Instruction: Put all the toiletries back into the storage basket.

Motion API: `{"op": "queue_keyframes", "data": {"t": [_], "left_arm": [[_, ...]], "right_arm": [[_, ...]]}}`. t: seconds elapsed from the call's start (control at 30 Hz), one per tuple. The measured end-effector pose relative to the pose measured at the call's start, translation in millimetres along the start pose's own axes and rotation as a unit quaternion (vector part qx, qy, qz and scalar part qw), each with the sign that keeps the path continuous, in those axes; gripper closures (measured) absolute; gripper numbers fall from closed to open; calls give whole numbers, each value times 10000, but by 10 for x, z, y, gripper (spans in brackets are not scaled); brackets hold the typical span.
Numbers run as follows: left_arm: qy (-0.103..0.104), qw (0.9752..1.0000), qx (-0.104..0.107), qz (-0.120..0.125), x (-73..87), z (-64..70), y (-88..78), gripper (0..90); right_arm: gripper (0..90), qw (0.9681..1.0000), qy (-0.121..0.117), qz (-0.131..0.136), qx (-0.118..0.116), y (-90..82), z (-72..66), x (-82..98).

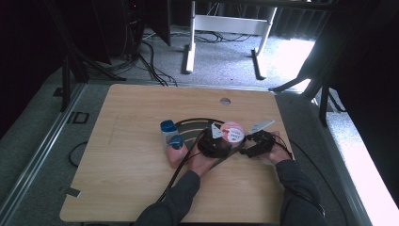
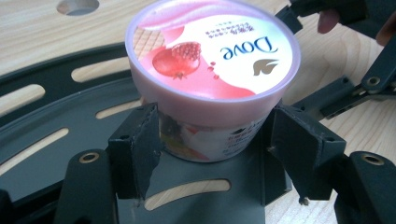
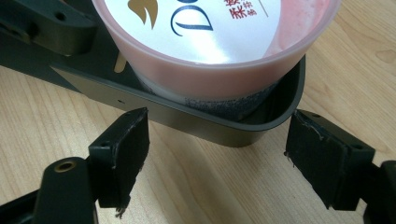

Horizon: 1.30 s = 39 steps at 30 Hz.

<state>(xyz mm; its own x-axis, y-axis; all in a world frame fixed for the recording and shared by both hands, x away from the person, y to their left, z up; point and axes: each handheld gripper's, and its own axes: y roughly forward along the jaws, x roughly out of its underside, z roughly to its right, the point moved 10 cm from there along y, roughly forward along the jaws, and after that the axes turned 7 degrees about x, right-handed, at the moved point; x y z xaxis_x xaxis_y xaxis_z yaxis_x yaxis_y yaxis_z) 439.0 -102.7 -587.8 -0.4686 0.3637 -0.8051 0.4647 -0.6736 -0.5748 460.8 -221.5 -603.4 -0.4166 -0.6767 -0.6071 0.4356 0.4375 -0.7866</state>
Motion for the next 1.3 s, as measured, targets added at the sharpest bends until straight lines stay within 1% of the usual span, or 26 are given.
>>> {"op": "queue_keyframes", "data": {"t": [0.13,0.27,0.47,0.57,0.67,0.7,0.83,0.93,1.07,1.13,1.2,1.3], "left_arm": [[-38,10000,26,8,6,9,-10,359],[-36,10000,1,16,4,18,-11,363],[42,10000,8,-43,19,40,-33,377],[128,9999,25,-41,29,71,-81,404],[139,9999,67,13,26,98,-139,415],[127,9999,79,36,23,106,-156,417],[170,9997,135,63,26,143,-217,433],[273,9995,166,58,38,181,-260,440],[349,9990,269,49,61,229,-317,462],[364,9989,309,43,76,236,-335,477],[356,9987,359,-12,103,229,-344,498],[376,9985,385,-58,134,240,-363,498]], "right_arm": [[220,10000,21,9,-47,0,-3,14],[220,10000,20,17,15,13,-6,17],[231,10000,50,51,24,10,-1,20],[258,9998,169,116,-54,-19,-3,38],[261,9995,283,127,-26,-52,1,96],[261,9995,281,128,-6,-61,0,120],[280,9992,351,172,64,-108,-46,190],[315,9989,391,223,122,-123,-98,226],[350,9982,482,300,200,-128,-186,255],[350,9981,475,294,243,-124,-223,274],[352,9980,500,315,244,-124,-268,289],[353,9975,522,371,314,-126,-324,303]]}}
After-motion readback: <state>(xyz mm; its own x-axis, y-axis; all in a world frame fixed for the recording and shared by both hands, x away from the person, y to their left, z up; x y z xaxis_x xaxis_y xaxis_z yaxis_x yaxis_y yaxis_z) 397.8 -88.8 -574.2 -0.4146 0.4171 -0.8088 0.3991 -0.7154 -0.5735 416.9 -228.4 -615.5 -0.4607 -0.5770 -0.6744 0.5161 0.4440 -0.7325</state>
